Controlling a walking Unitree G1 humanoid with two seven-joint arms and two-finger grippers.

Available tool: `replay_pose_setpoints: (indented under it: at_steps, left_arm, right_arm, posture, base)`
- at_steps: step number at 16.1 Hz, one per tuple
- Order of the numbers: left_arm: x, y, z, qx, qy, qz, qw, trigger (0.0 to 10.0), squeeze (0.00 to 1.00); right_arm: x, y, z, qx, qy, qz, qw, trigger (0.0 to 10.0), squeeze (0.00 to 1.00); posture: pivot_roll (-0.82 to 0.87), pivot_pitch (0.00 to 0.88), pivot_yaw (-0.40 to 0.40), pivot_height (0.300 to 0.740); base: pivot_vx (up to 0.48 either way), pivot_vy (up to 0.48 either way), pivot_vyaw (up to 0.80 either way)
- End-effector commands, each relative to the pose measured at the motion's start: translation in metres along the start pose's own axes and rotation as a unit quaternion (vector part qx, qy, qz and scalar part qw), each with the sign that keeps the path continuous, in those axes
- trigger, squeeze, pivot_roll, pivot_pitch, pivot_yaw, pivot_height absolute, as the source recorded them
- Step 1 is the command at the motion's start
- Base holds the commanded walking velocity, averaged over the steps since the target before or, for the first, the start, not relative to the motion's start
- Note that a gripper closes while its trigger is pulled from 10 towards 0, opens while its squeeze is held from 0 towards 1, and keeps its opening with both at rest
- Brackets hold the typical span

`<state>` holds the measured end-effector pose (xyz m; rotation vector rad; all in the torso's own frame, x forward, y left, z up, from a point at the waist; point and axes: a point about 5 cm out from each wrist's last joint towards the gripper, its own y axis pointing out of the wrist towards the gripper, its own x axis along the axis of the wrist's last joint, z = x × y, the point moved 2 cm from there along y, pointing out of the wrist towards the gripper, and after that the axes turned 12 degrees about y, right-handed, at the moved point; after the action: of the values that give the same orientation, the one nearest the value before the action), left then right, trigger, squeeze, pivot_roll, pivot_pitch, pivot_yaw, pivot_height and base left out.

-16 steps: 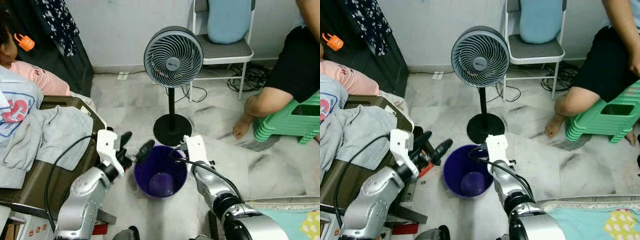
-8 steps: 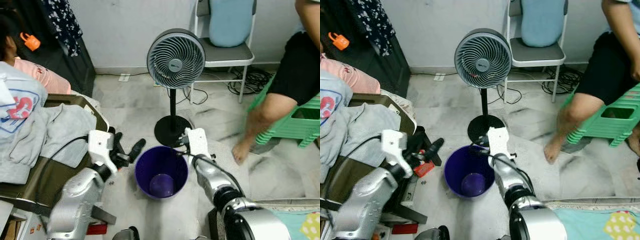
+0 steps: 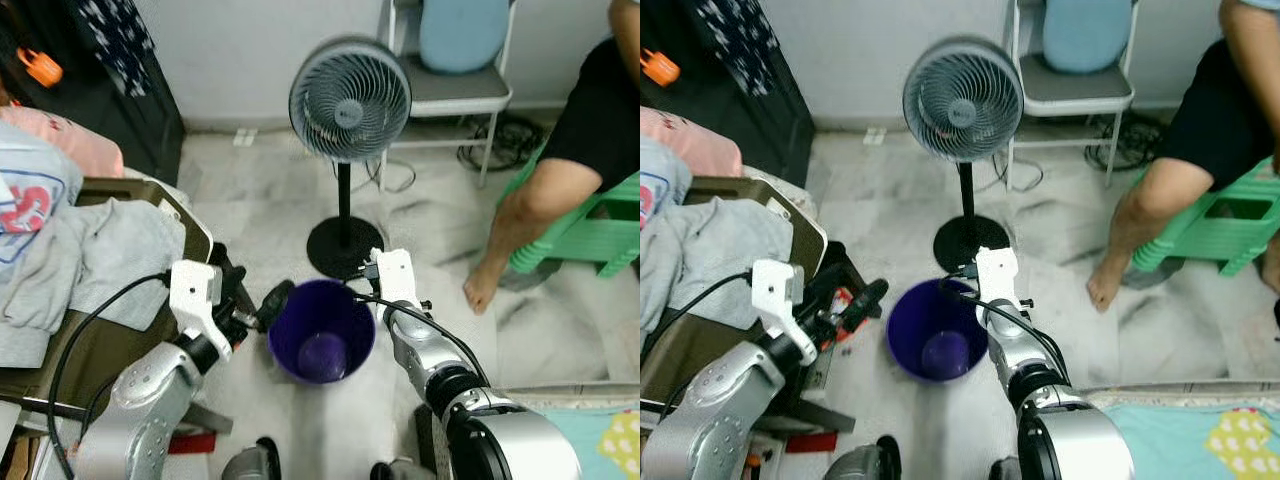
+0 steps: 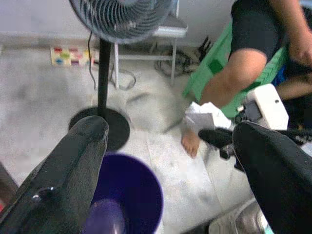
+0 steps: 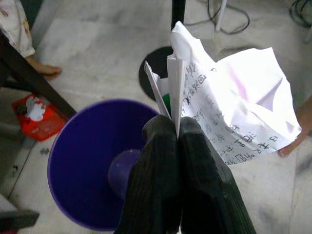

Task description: Clean up the room

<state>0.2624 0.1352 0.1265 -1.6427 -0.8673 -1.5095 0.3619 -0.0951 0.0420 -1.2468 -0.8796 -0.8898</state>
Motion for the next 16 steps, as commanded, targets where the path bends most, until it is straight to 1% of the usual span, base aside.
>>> replay_pose_setpoints:
  at_steps: [1, 4, 5, 6, 7, 8, 9, 10, 11, 12, 14, 16]
  left_arm:
    - [0.001, -0.006, 0.001, 0.005, 0.004, 0.007, 1.000, 10.0, 0.00]
    - [0.004, -0.012, 0.005, 0.010, 0.007, 0.014, 1.000, 10.0, 0.00]
    - [0.004, -0.016, 0.007, 0.013, 0.008, 0.022, 1.000, 10.0, 0.00]
    - [0.004, -0.017, 0.007, 0.012, 0.008, 0.023, 1.000, 10.0, 0.00]
    - [0.004, -0.018, 0.007, 0.010, 0.009, 0.029, 0.999, 10.0, 0.00]
    - [0.004, -0.018, 0.007, 0.008, 0.010, 0.031, 0.999, 10.0, 0.00]
    - [0.004, -0.021, 0.008, 0.006, 0.013, 0.037, 0.999, 10.0, 0.00]
    - [0.005, -0.022, 0.009, 0.004, 0.014, 0.040, 0.999, 10.0, 0.00]
    - [0.005, -0.023, 0.010, 0.004, 0.016, 0.042, 0.999, 10.0, 0.00]
    - [0.006, -0.023, 0.011, 0.004, 0.016, 0.044, 0.999, 10.0, 0.00]
    - [0.006, -0.024, 0.012, 0.003, 0.017, 0.048, 0.999, 10.0, 0.00]
    - [0.006, -0.025, 0.011, 0.002, 0.016, 0.051, 0.999, 10.0, 0.00]
  right_arm:
    - [-0.003, 0.000, 0.010, 0.009, -0.005, 0.009, 1.000, 10.0, 0.00]
    - [-0.005, -0.001, 0.025, 0.025, -0.005, 0.006, 1.000, 10.0, 0.00]
    - [-0.010, -0.004, 0.041, 0.039, 0.001, 0.009, 0.999, 10.0, 0.00]
    - [-0.012, -0.005, 0.045, 0.044, 0.002, 0.012, 0.999, 10.0, 0.00]
    - [-0.013, -0.006, 0.055, 0.052, 0.006, 0.014, 0.999, 10.0, 0.00]
    - [-0.012, -0.006, 0.059, 0.057, 0.011, 0.013, 0.998, 10.0, 0.00]
    - [-0.009, -0.007, 0.073, 0.069, 0.018, 0.010, 0.997, 10.0, 0.00]
    - [-0.007, -0.008, 0.080, 0.075, 0.022, 0.008, 0.997, 10.0, 0.00]
    - [-0.002, -0.008, 0.085, 0.075, 0.025, 0.000, 0.997, 10.0, 0.00]
    - [0.001, -0.008, 0.087, 0.074, 0.029, -0.004, 0.997, 10.0, 0.00]
    - [0.015, -0.007, 0.093, 0.081, 0.039, -0.025, 0.996, 10.0, 0.00]
    - [0.028, -0.007, 0.104, 0.095, 0.047, -0.045, 0.993, 10.0, 0.00]
  posture:
    - [0.09, 0.304, 0.087, 0.740]
    - [0.10, 0.309, 0.098, 0.740]
    - [0.11, 0.318, 0.114, 0.740]
    - [0.12, 0.318, 0.118, 0.740]
    - [0.13, 0.321, 0.132, 0.740]
    - [0.13, 0.321, 0.132, 0.740]
    - [0.14, 0.324, 0.148, 0.740]
    - [0.15, 0.327, 0.155, 0.740]
    - [0.15, 0.329, 0.160, 0.740]
    - [0.16, 0.331, 0.164, 0.740]
    - [0.16, 0.336, 0.168, 0.740]
    - [0.16, 0.341, 0.169, 0.740]
  base:
    - [0.000, 0.000, 0.00]
    - [0.000, 0.000, 0.00]
    - [0.000, 0.000, 0.00]
    - [0.000, 0.000, 0.00]
    - [0.000, 0.000, 0.00]
    - [0.000, 0.000, 0.00]
    - [0.000, 0.000, 0.00]
    - [0.000, 0.000, 0.00]
    - [0.000, 0.000, 0.00]
    - [0.000, 0.000, 0.00]
    - [0.000, 0.000, 0.00]
    - [0.000, 0.000, 0.00]
